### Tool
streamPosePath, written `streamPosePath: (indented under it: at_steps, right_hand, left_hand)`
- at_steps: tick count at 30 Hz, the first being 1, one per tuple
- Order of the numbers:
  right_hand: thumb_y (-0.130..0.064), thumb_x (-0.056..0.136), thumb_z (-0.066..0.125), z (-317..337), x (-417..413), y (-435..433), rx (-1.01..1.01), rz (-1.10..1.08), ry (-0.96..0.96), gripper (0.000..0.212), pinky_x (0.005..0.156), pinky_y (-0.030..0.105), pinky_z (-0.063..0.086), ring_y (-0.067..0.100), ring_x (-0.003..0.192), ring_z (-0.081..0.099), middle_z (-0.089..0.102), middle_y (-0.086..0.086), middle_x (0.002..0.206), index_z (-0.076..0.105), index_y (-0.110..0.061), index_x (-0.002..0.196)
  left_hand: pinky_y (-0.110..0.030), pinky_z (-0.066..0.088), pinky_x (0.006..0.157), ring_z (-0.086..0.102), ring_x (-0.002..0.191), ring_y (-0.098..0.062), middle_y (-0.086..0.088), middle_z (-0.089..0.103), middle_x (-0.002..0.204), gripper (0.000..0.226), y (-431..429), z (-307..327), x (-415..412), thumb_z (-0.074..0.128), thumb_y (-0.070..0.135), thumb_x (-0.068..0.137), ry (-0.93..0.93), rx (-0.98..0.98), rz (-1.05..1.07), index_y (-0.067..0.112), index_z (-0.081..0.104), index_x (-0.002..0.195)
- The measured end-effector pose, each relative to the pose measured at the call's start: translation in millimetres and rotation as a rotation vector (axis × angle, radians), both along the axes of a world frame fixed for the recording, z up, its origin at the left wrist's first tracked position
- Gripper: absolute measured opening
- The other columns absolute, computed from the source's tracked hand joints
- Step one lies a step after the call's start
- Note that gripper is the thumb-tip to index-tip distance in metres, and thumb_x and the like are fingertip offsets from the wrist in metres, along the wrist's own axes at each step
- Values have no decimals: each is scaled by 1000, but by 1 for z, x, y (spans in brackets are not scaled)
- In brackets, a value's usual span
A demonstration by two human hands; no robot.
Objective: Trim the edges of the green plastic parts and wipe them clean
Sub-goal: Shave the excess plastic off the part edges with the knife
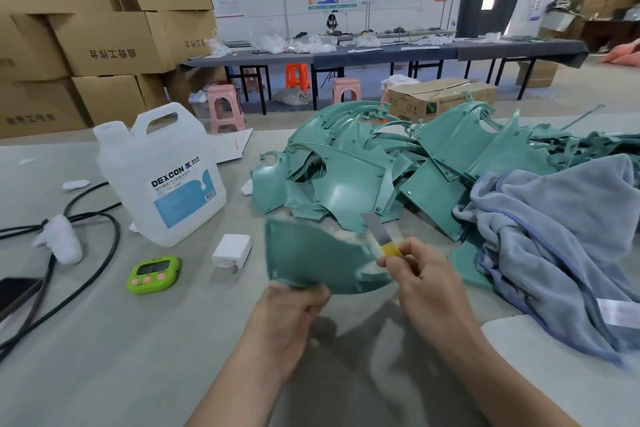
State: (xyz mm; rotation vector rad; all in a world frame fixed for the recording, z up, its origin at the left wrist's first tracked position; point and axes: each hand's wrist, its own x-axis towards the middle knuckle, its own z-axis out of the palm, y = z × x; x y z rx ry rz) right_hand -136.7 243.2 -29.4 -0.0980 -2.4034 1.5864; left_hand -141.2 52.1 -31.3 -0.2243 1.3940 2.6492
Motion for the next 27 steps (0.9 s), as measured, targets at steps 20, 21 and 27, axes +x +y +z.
streamPosePath:
  at_steps: [20,21,27]
  right_hand:
    - [-24,99,57,6,-8,24,-32,-187,82,21,53,42,50,20,56,60,71,-2,69,65,-28,81]
    - [-21,99,58,8,-7,21,-40,-173,124,21,54,43,48,25,56,57,70,0,68,64,-27,79]
    - [-30,92,61,27,15,-15,-66,65,264,15,48,30,29,13,49,36,47,7,54,61,-20,80]
  left_hand:
    - [-10,49,65,69,78,8,28,74,84,30,-12,-2,3,82,32,80,541,-981,191,60,73,87]
    - [-7,47,64,68,77,10,29,74,84,40,-13,-3,2,82,21,82,527,-974,178,60,73,88]
    - [-16,53,74,68,87,7,32,73,95,47,-11,-8,-1,75,16,83,495,-987,158,61,70,98]
